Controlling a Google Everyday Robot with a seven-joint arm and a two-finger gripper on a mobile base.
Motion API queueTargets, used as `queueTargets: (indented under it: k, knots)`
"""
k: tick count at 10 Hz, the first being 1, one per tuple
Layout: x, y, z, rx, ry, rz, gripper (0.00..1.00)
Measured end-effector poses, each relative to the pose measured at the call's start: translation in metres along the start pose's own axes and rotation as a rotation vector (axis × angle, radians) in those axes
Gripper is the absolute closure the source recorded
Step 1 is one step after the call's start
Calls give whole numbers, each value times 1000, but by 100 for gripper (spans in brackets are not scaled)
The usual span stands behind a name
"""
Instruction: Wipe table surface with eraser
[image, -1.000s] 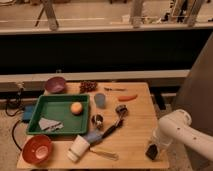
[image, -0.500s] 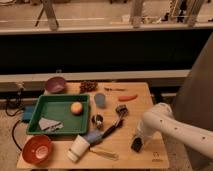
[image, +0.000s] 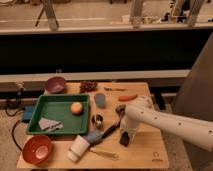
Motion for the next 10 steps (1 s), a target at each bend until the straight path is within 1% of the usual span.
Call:
queueTargets:
  k: [1, 2, 5, 6, 10]
  knots:
    - [-1, -1, 0, -34, -2, -1, 99]
    - [-5, 1, -1, -52, -3, 3, 99]
    - [-11, 25, -8, -80, -4, 45, 99]
    - [-11, 36, -9, -86, -4, 61, 99]
    - [-4, 101, -18, -91, 1, 153, 99]
